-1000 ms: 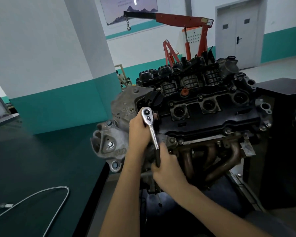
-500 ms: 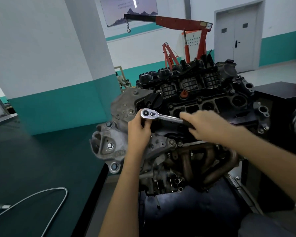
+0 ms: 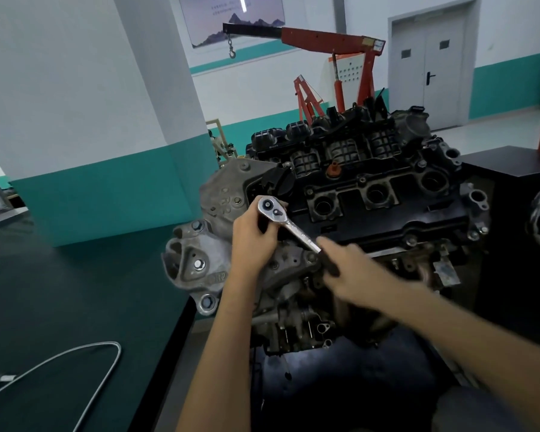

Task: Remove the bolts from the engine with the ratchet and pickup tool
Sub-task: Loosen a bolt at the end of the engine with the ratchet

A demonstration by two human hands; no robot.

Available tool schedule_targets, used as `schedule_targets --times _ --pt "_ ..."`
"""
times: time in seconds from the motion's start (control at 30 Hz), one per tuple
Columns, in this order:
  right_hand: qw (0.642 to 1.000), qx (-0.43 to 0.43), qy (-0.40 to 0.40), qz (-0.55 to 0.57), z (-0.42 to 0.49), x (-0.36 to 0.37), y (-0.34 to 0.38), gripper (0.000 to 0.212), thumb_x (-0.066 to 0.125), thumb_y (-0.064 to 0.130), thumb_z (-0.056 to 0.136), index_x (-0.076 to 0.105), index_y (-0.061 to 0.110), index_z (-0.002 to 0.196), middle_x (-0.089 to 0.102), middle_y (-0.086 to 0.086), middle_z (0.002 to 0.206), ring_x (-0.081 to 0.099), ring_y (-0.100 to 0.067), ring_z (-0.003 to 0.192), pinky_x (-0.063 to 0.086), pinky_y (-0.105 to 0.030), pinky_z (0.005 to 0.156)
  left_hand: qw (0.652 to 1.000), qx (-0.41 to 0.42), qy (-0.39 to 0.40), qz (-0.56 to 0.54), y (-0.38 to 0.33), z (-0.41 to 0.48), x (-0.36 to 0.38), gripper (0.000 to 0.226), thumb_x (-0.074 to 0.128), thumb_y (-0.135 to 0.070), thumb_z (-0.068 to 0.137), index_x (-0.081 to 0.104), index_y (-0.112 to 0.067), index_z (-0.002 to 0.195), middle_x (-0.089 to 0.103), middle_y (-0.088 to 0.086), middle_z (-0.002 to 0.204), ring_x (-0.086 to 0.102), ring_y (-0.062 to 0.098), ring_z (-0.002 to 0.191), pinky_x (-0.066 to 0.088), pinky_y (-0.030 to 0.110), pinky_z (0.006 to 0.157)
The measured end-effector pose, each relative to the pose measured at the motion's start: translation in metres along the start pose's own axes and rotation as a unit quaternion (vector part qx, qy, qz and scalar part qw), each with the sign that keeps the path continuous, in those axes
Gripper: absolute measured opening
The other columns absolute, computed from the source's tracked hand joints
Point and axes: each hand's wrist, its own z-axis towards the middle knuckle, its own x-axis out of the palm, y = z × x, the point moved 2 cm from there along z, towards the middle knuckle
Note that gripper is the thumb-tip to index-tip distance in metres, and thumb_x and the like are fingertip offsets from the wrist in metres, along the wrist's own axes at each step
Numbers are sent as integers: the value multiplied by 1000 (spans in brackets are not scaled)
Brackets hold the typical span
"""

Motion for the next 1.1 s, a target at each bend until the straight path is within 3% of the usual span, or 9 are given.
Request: schedule_targets --times 0.1,0.2,0.4,0.57,0.73,0.83,0.93,1.03,1.1 --pt "975 -50 25 -217 31 -58 -23 44 57 17 86 42 23 127 43 6 71 59 -27 73 39 -29 60 1000 -1 9 3 -1 1 1 20 59 -8 93 66 -13 111 67 -21 91 60 -11 87 44 9 77" --pt "961 -79 -5 -264 39 -65 -22 37 55 19 86 43 25 121 46 3 75 59 -27 74 35 -29 60 999 -10 -32 25 -4 -2 1 21 59 -4 92 67 -9 111 60 -24 75 55 -14 68 39 4 64" --pt "990 62 -54 118 -16 36 21 31 56 10 79 44 22 105 58 -6 71 61 -31 67 52 -42 59 997 -31 -47 45 -3 -2 3 18 53 3 87 68 -3 96 61 -9 63 56 3 56 38 11 53" --pt "973 75 -87 198 -11 74 57 42 52 8 81 40 15 121 60 -13 80 61 -32 72 53 -43 63 998 -56 -37 -12 1 -4 2 16 56 -5 89 63 -17 82 69 1 77 64 19 75 48 25 67" --pt "1000 12 9 -1 -2 0 9 35 58 10 80 47 21 112 48 5 66 59 -23 64 50 -34 58 999 -17 16 -31 -2 -1 -2 30 51 2 86 66 -20 99 70 -15 97 62 10 80 50 25 71" --pt "961 -62 18 -270 30 -63 -12 42 57 18 85 44 26 124 55 2 76 62 -25 72 42 -31 58 999 -20 34 -35 0 0 -3 19 55 -6 93 68 -19 101 70 -16 95 61 -3 87 48 17 75" --pt "928 -113 -15 -355 49 -83 -12 43 54 21 86 42 30 126 63 -2 87 62 -26 77 34 -29 58 999 -37 11 -20 1 0 -1 12 57 -11 95 66 -19 96 68 -16 83 58 -8 76 42 10 69" --pt "960 -57 -50 -268 21 -46 -7 37 56 20 84 43 28 118 58 -3 79 63 -30 78 37 -30 59 999 -45 -28 -2 0 -1 1 21 56 -5 92 59 -25 89 59 -22 65 53 -10 61 38 7 58" --pt "997 19 -39 -67 -6 -5 3 32 57 16 82 42 28 107 52 0 70 62 -29 71 44 -33 55 999 -42 -21 15 1 0 3 21 51 -2 88 56 -21 82 58 -15 60 50 -1 55 37 13 53"
